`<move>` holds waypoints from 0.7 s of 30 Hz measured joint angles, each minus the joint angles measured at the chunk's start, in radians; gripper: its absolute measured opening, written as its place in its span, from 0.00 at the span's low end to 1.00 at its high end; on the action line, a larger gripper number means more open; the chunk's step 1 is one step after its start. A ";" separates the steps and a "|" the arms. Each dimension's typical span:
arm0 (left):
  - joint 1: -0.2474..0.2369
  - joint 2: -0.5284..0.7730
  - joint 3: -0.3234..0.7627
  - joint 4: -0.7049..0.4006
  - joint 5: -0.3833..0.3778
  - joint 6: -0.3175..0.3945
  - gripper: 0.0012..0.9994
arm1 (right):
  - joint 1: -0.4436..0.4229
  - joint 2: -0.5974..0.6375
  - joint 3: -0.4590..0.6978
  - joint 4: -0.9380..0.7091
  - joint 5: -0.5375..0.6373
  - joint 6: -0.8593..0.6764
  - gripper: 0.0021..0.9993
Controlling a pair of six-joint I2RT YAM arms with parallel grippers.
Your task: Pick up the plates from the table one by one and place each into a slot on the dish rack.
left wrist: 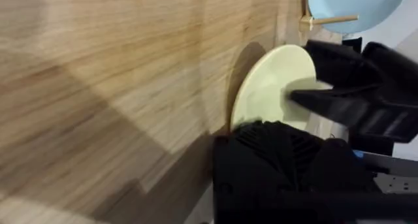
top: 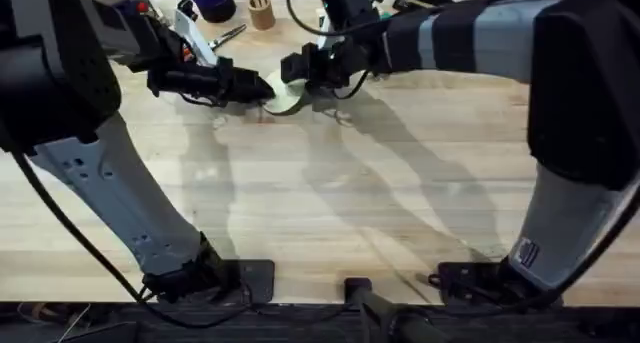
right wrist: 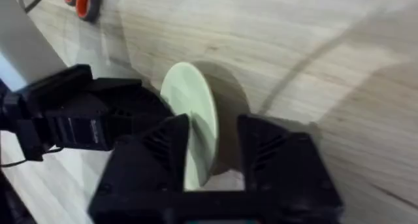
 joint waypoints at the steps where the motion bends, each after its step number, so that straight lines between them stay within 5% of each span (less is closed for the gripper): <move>1: 0.000 0.000 0.000 0.000 0.000 0.000 0.04 | 0.004 0.007 0.000 0.004 -0.005 0.009 0.43; 5: 0.000 0.000 0.000 0.000 0.000 0.000 0.04 | 0.013 0.017 0.000 0.006 -0.020 0.037 0.29; 8: 0.001 0.000 0.000 0.003 0.003 0.000 0.04 | 0.009 0.008 0.001 0.018 -0.050 0.059 0.06; 21: 0.005 0.000 0.010 -0.032 -0.008 0.001 0.04 | 0.002 0.001 0.003 0.003 -0.096 0.069 0.03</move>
